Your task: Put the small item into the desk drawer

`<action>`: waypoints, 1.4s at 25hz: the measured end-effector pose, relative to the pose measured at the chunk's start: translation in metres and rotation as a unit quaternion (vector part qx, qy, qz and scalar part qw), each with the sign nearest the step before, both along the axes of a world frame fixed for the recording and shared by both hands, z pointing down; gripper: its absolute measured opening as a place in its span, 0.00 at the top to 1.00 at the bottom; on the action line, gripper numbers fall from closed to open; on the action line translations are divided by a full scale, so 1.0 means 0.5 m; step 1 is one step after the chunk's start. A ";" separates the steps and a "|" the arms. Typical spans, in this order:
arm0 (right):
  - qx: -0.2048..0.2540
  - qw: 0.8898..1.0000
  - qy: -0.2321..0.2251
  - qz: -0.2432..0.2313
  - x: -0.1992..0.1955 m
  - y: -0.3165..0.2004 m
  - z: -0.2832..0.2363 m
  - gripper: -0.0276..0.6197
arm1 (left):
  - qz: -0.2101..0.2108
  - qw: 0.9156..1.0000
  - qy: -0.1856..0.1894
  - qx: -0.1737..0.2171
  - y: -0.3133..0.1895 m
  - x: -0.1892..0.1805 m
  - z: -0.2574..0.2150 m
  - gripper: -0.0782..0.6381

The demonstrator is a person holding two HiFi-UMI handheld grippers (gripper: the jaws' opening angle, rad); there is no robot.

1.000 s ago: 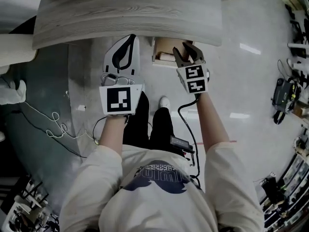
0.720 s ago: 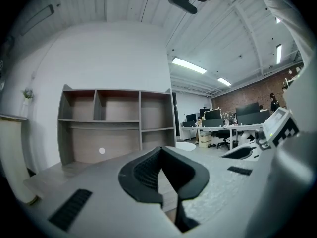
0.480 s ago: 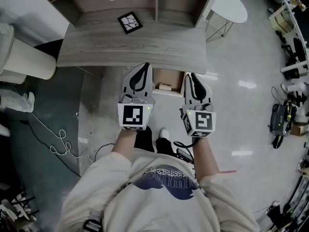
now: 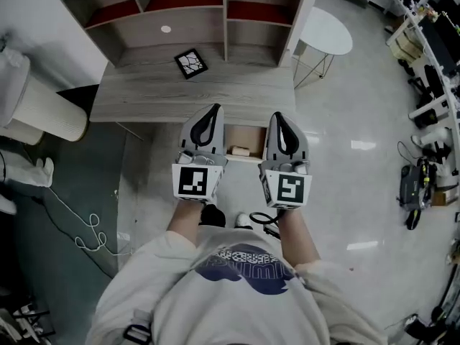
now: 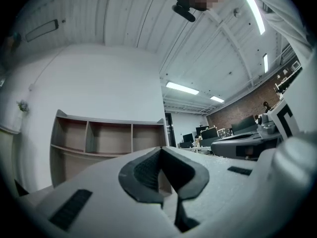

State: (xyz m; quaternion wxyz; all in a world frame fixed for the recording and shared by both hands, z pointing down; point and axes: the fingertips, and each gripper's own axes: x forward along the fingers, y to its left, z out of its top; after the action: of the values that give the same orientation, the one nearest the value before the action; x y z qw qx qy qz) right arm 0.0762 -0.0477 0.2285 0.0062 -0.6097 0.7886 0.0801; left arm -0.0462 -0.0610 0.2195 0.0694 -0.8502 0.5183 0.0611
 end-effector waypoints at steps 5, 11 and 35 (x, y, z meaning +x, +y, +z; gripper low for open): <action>0.001 1.000 0.011 0.002 -0.006 0.001 -0.006 0.96 | -0.009 0.999 -0.027 0.025 -0.001 -0.007 -0.018 0.88; 0.010 1.000 0.008 0.001 -0.010 -0.010 -0.009 0.96 | -0.010 0.999 -0.038 0.032 -0.008 -0.004 -0.023 0.88; 0.009 0.999 0.030 0.003 -0.027 -0.004 -0.011 0.96 | -0.009 0.998 -0.041 0.039 -0.002 -0.017 -0.021 0.88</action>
State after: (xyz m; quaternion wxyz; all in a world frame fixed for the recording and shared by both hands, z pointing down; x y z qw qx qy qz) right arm 0.0629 -0.0499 0.2232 -0.0123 -0.6094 0.7856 0.1060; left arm -0.0548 -0.0622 0.2091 0.1244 -0.8438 0.5200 0.0453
